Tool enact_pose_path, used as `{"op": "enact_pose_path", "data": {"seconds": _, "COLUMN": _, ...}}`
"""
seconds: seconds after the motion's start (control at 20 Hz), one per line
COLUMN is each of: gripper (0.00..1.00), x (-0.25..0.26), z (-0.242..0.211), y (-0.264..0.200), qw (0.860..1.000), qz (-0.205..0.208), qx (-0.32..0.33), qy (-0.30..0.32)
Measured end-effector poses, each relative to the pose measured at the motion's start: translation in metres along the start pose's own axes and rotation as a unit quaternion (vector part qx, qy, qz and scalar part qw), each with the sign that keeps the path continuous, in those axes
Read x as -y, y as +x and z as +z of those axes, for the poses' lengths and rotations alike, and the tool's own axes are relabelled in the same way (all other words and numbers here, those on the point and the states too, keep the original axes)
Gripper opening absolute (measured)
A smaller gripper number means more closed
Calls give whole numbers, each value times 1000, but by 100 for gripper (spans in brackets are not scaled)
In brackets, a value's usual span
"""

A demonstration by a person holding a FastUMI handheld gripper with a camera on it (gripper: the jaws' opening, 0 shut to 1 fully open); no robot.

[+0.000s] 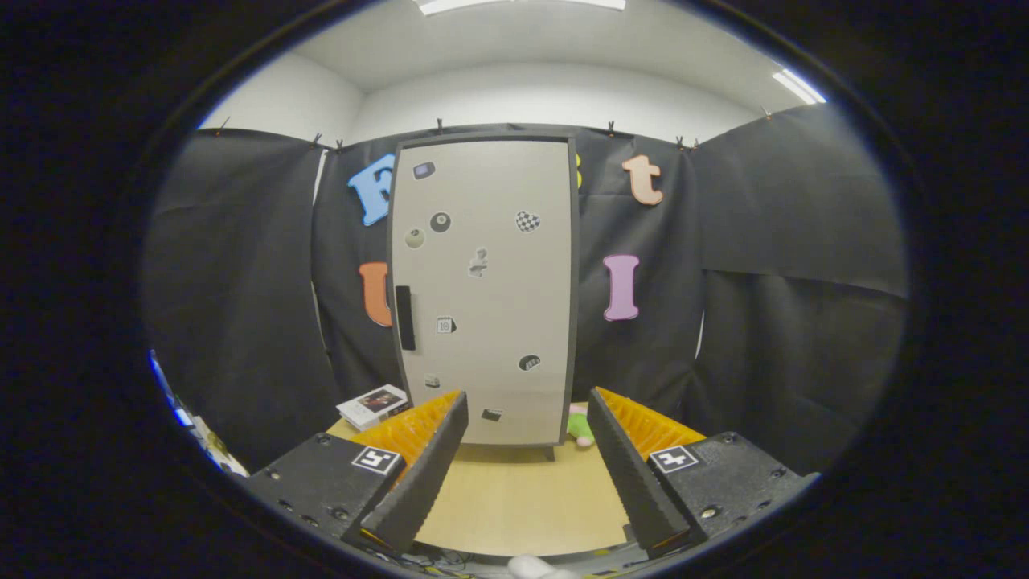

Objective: Open the shoe cabinet door, grab the shoes and put them into the shoe cabinet, then close the shoe cabinet door.

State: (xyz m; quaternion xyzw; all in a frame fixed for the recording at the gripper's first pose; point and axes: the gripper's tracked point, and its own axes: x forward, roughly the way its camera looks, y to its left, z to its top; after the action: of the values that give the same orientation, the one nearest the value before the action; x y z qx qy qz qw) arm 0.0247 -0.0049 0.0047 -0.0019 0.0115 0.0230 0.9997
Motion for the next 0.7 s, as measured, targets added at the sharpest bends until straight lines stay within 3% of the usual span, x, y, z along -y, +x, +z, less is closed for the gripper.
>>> {"op": "enact_pose_path", "data": {"seconds": 0.7, "gripper": 98, "x": 13, "z": 1, "y": 25, "qw": 1000, "qz": -12, "qx": 5, "qy": 5}}
